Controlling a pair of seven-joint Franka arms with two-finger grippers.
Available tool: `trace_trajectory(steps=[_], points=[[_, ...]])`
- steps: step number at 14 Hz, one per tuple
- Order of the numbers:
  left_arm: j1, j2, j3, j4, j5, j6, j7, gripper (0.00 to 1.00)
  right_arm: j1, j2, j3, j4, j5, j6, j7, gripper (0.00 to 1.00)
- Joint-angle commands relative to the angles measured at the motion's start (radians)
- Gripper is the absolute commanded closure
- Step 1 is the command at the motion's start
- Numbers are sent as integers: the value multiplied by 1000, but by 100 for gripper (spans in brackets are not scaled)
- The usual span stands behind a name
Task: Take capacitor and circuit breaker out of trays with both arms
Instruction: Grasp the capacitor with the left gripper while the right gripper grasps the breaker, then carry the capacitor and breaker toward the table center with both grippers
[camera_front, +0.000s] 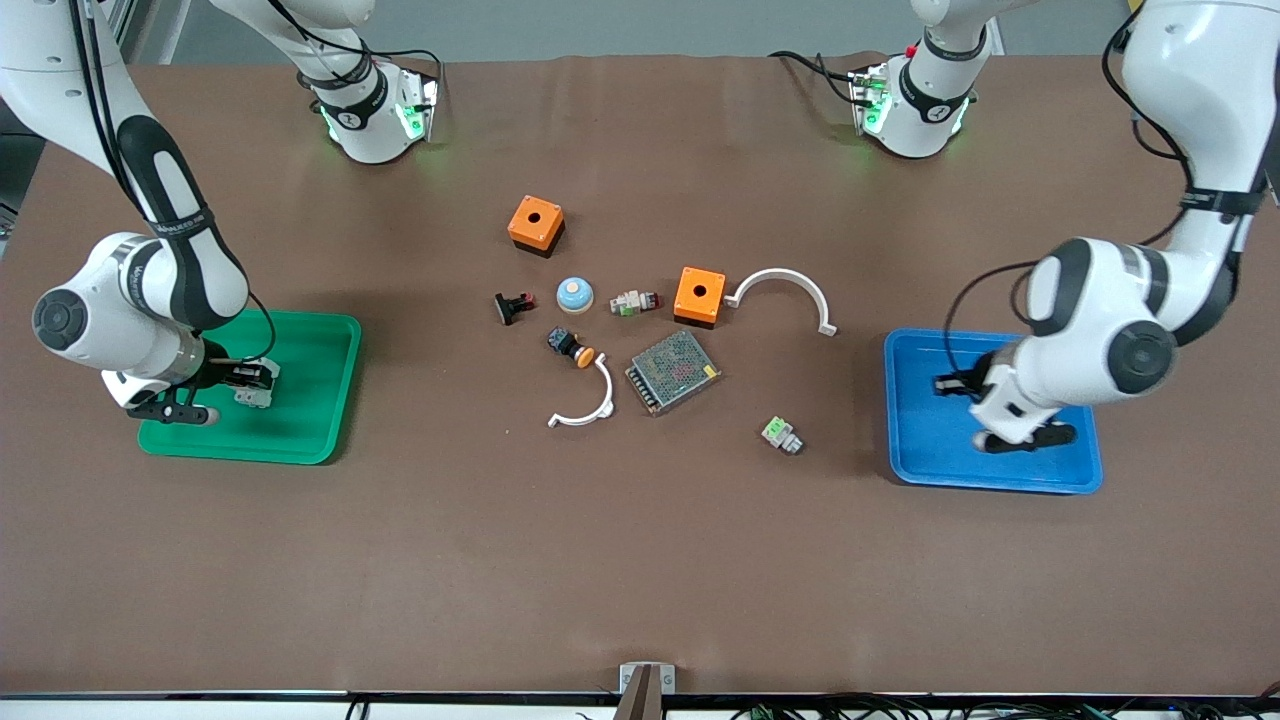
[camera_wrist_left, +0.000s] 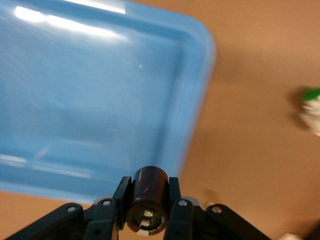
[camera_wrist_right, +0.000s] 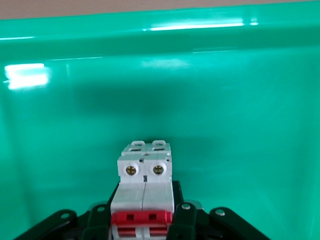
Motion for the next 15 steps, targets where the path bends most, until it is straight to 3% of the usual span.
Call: trace_trajectory(steps=[1, 5, 9, 14, 15], points=[[-41, -1, -72, -20, 22, -17, -212, 98, 82, -80, 5, 62, 15, -139, -4, 100], [-199, 48, -73, -12, 19, 7, -461, 99, 313, -85, 14, 67, 41, -128, 248, 100], [-291, 119, -70, -23, 24, 98, -590, 99, 504, -57, 11, 71, 127, -35, 355, 100], [-290, 176, -67, -48, 54, 184, -598, 96, 671, 50, 7, 132, 112, 48, 608, 100], [-289, 179, -66, -41, 65, 185, -602, 92, 684, 69, 7, 146, 109, 53, 629, 100]])
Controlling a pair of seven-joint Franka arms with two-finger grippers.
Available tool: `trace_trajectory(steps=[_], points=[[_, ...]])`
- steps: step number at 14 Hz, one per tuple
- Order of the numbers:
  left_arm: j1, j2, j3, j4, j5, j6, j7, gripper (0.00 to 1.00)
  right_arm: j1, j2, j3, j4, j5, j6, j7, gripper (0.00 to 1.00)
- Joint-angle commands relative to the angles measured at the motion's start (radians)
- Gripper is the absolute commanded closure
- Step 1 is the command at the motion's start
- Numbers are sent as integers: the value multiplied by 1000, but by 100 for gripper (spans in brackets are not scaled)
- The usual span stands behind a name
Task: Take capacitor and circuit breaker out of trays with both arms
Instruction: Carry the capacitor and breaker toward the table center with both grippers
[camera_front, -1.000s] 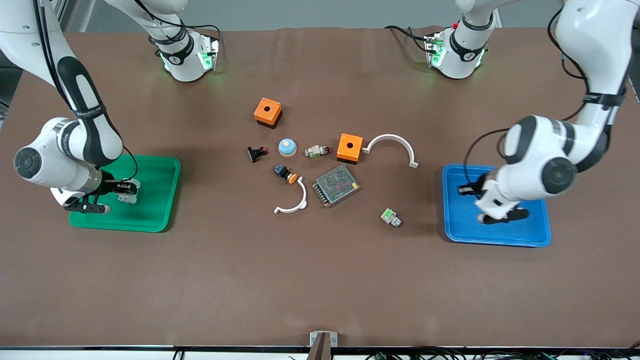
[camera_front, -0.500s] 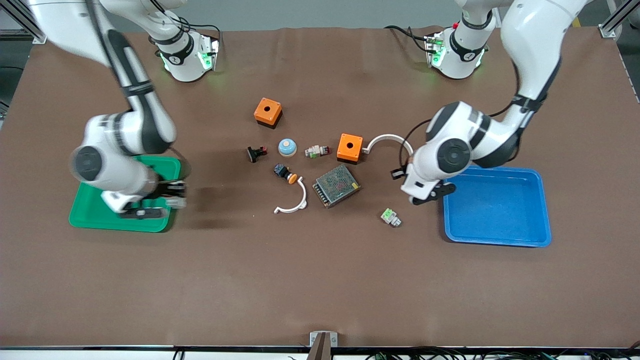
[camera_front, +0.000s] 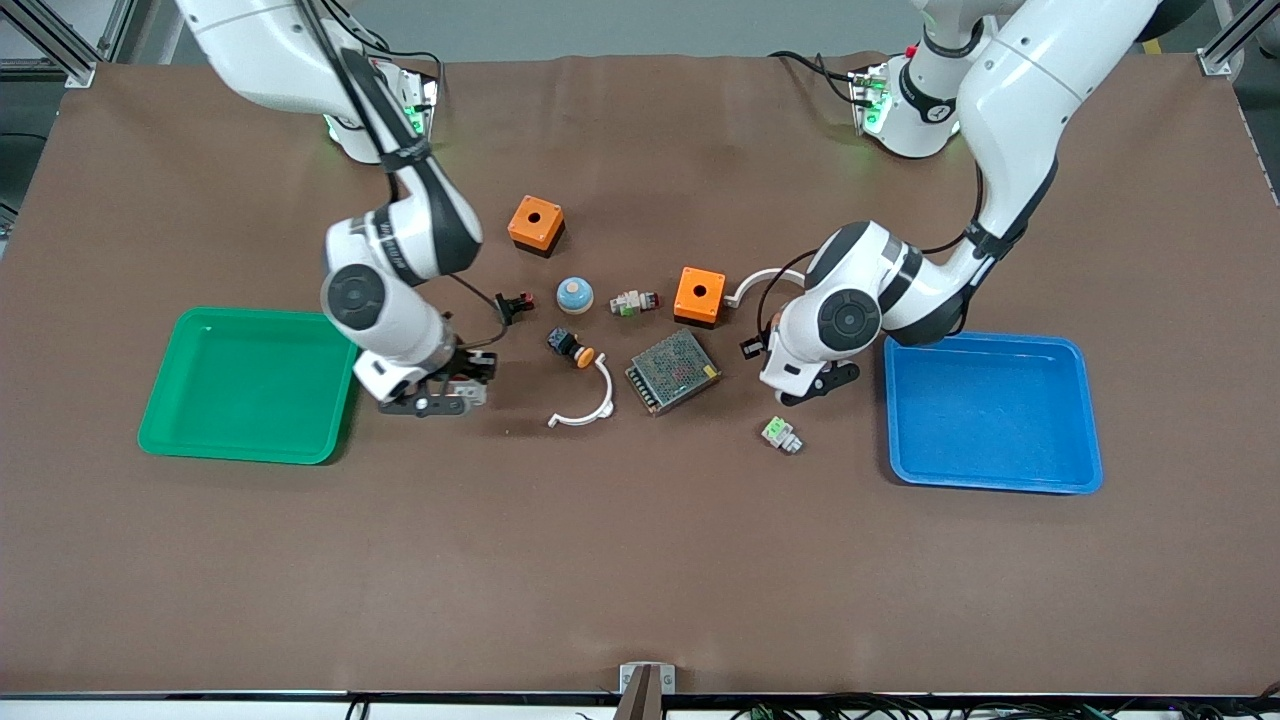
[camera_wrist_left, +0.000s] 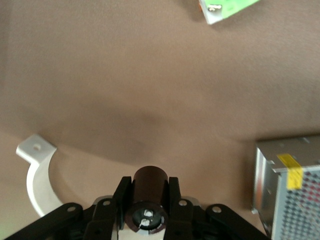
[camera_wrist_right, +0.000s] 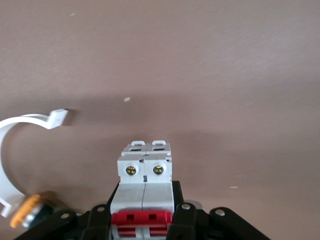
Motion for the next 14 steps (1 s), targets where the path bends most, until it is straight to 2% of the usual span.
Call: trace_trajectory(steps=[1, 3, 4, 5, 7, 8, 10, 11, 12, 13, 14], points=[[5, 10, 8, 7, 54, 10, -25, 86, 46, 65, -16, 65, 2, 9, 83, 100], [3, 24, 29, 9, 115, 34, -30, 79, 71, 99, -17, 99, 0, 11, 128, 100], [3, 29, 29, 9, 118, 44, -36, 70, 83, 119, -19, 111, -3, 11, 147, 100], [0, 29, 29, 10, 118, 45, -39, 55, 91, 131, -19, 122, -4, 12, 166, 100], [9, 18, 29, 19, 120, 45, -41, 11, 104, 149, -19, 128, -21, 26, 191, 100], [12, 10, 29, 41, 120, 38, -44, 0, 106, 156, -19, 128, -27, 41, 192, 100], [14, -28, 31, 88, 120, 29, -39, 0, 104, 162, -21, 128, -29, 44, 192, 98], [25, -54, 31, 114, 121, 16, -34, 0, 100, 162, -21, 130, -28, 40, 192, 78], [45, -76, 29, 145, 123, 7, -28, 0, 92, 160, -21, 131, -26, 37, 194, 10], [60, -95, 28, 182, 125, -2, -10, 0, 92, 160, -21, 136, -26, 34, 197, 0], [60, -118, 29, 219, 123, -16, 19, 0, 86, 156, -22, 149, -26, 28, 197, 0]])
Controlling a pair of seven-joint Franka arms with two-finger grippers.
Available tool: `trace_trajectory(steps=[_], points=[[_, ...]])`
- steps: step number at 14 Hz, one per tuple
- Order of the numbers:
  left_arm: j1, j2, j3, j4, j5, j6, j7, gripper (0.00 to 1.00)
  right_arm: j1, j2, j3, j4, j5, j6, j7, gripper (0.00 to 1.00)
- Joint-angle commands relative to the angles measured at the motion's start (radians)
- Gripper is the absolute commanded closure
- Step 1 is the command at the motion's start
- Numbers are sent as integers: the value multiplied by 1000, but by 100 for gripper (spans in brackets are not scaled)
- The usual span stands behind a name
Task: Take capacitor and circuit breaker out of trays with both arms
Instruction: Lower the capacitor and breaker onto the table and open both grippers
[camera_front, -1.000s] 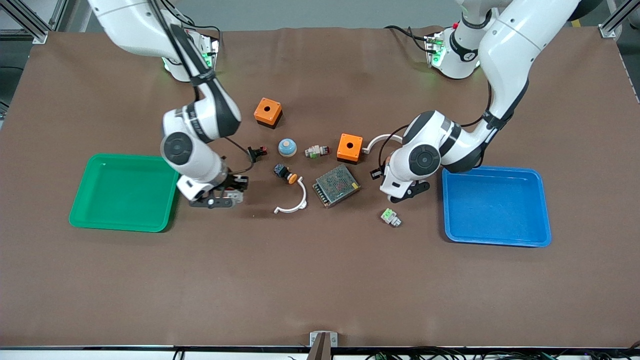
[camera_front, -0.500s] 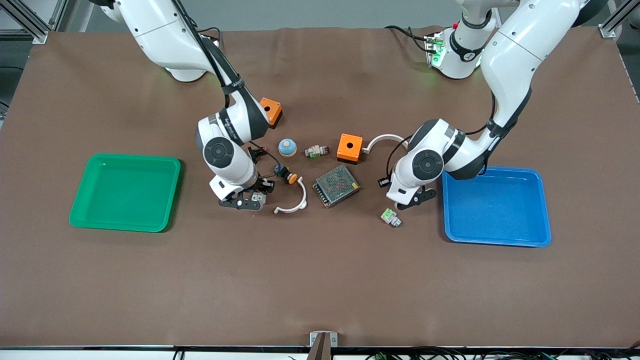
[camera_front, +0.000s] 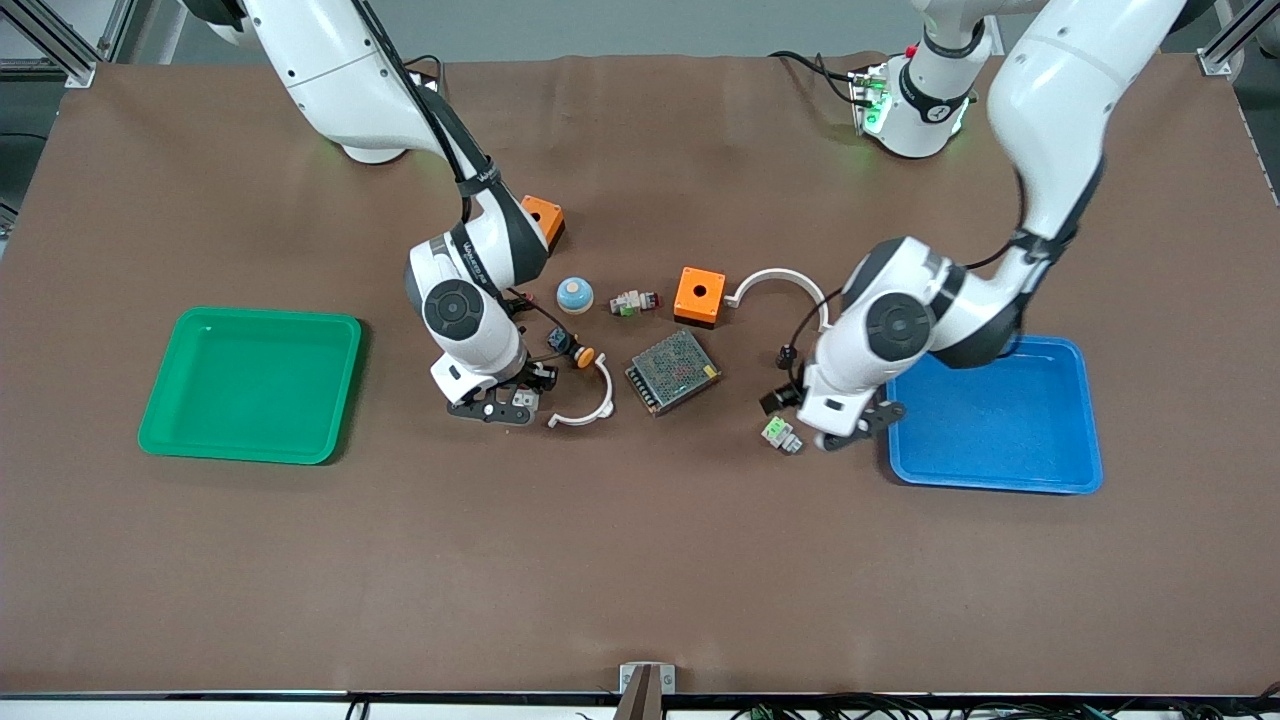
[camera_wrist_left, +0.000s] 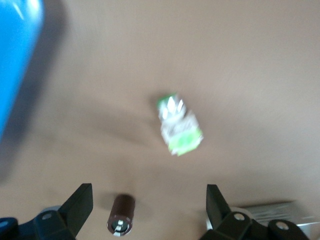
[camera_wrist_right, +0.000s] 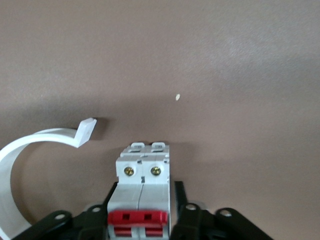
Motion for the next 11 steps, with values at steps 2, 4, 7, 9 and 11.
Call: trace_trajectory(steps=[2, 4, 7, 9, 11], points=[[48, -133, -6, 91, 16, -115, 74, 0, -41, -5, -3, 91, -8, -100, 30, 0], [90, -208, -12, 128, 18, -224, 102, 0, -81, -20, -2, 194, -6, -247, 22, 0], [125, -308, -6, 183, 18, -396, 291, 0, -153, -63, -3, 318, -15, -455, 2, 0], [152, -381, 13, 203, 2, -456, 472, 0, -212, -111, -3, 331, -17, -509, -99, 0], [39, -458, 188, 200, -22, -537, 600, 0, -289, -158, -8, 328, -43, -562, -244, 0]])
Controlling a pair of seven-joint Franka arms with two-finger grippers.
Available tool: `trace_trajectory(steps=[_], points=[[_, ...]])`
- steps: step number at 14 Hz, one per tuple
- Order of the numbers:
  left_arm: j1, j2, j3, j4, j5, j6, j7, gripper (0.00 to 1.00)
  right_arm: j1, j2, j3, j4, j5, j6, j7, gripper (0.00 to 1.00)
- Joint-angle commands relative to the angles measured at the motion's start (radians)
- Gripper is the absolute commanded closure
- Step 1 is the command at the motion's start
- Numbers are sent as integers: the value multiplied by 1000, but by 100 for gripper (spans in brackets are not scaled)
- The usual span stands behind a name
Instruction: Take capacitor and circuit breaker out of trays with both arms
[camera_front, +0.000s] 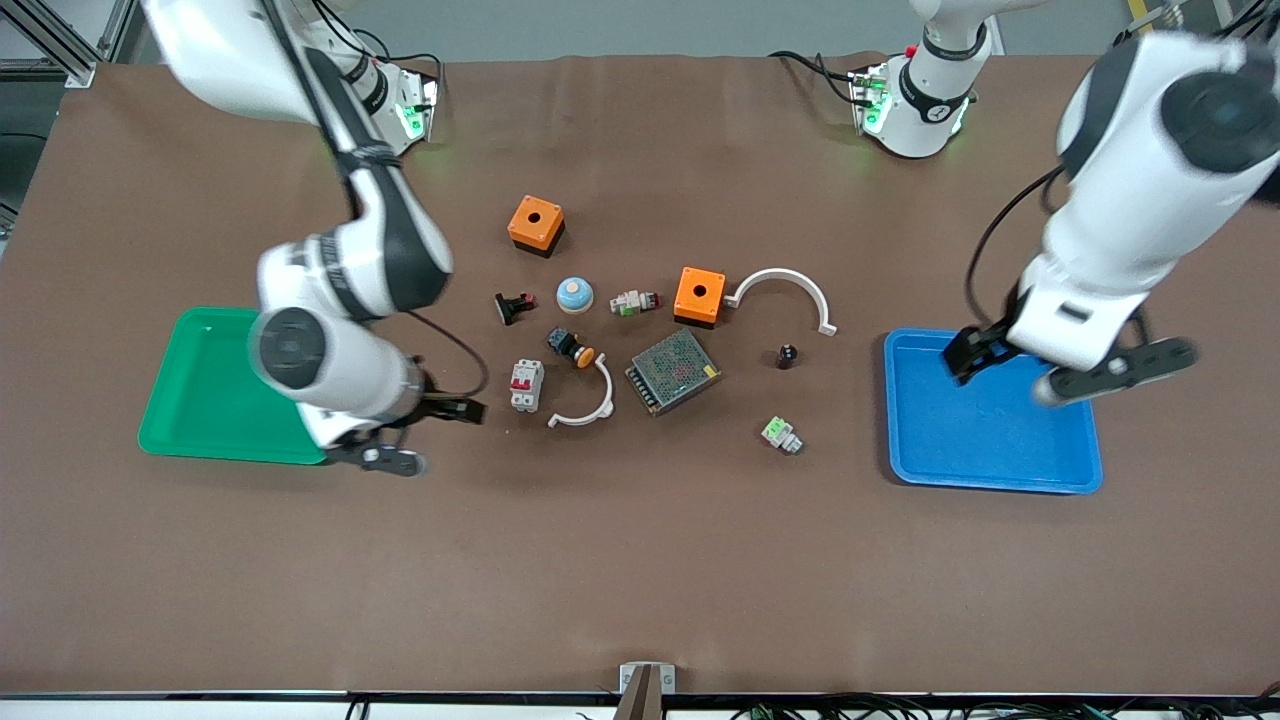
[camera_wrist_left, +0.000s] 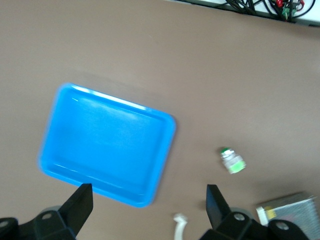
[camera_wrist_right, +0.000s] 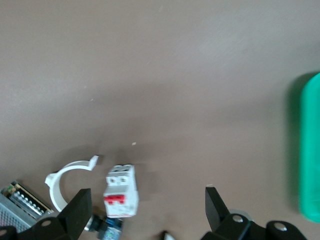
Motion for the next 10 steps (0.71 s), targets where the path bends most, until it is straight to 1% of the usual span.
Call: trace_trajectory(steps=[1, 2, 4, 7, 8, 9, 10], points=[[-140, -113, 234, -12, -74, -101, 201, 0, -106, -79, 13, -21, -73, -77, -159, 0], [-146, -142, 294, -13, -127, -135, 287, 0, -132, -106, 11, -24, -114, -119, -205, 0], [-145, -184, 338, -15, -165, -210, 337, 0, -198, -155, 11, -32, -125, -185, -300, 0], [-148, -233, 349, -24, -169, -270, 338, 0, -292, -212, 8, -29, -131, -271, -432, 0], [-143, -253, 349, -41, -191, -276, 338, 0, -327, -222, 10, -15, -130, -311, -433, 0], [-142, -279, 350, -73, -211, -278, 340, 0, -339, -214, 10, 18, -133, -334, -434, 0], [-139, -296, 350, -85, -214, -278, 354, 0, -356, -211, 5, 75, -133, -372, -434, 0]])
